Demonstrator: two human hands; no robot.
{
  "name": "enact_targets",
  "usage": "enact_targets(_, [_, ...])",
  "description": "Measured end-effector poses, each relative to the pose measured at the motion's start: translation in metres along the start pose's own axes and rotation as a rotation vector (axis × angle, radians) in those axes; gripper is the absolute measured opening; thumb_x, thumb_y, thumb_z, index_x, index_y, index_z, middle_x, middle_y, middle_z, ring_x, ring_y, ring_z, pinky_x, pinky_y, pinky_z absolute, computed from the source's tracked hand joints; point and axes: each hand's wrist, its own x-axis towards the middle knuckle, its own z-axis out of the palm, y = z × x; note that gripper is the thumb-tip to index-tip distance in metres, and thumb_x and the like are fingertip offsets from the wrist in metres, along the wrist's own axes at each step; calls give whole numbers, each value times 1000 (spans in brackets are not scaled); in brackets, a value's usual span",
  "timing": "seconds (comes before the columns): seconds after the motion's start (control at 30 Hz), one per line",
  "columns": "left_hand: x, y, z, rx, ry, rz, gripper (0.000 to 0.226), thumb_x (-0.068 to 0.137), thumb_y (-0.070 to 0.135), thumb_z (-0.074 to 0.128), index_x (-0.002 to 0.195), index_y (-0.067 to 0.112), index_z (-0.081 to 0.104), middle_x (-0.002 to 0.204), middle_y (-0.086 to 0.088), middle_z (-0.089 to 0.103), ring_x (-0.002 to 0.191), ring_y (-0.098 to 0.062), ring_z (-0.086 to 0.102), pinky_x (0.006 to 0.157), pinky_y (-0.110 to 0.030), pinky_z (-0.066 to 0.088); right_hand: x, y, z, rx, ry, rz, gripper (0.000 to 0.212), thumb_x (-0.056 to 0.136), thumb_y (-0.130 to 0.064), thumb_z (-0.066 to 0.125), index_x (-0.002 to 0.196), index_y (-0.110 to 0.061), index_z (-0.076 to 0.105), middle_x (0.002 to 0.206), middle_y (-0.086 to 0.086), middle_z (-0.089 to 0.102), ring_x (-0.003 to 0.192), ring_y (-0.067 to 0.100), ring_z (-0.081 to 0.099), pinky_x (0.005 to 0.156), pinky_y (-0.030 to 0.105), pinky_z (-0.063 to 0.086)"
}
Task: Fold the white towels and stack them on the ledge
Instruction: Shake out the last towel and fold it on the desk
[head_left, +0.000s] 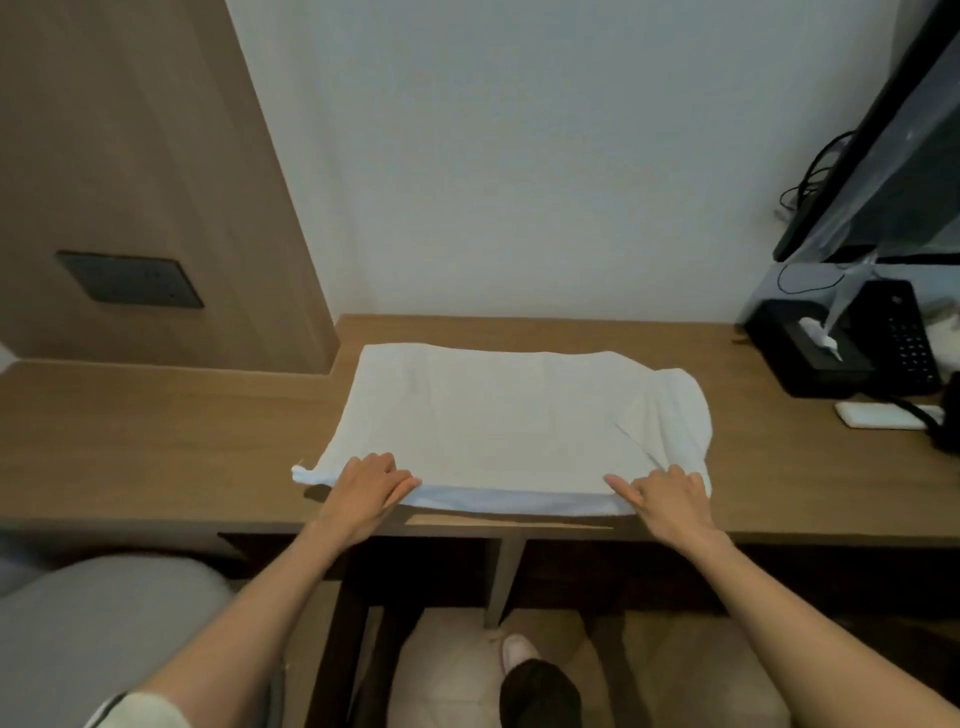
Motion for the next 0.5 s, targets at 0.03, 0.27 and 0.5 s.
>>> enact_targets(0.03, [-5, 4, 6, 13, -65, -36, 37, 104, 36, 29, 113, 24, 64, 102, -3, 54, 96, -21, 50, 84, -34, 32, -3, -1, 5, 19, -89, 38, 66, 96, -61, 19, 58, -21, 54, 69, -3, 56, 86, 20, 56, 88, 36, 34])
enact_targets(0.27, [-14, 8, 16, -147, -33, -235, 49, 103, 39, 30, 82, 13, 67, 99, -2, 59, 96, -23, 57, 90, -35, 35, 7, -38, 11, 174, 2, -4, 39, 100, -38, 36, 104, -19, 70, 108, 3, 68, 106, 25, 57, 84, 36, 39])
enact_targets(0.5, [56, 31, 18, -297, 90, -145, 41, 103, 18, 33, 143, 14, 40, 151, -6, 34, 138, -21, 31, 112, -31, 23, 63, -104, 3, 350, 77, -132, 39, 103, -27, 37, 139, -20, 47, 151, 3, 36, 138, 23, 31, 111, 33, 22])
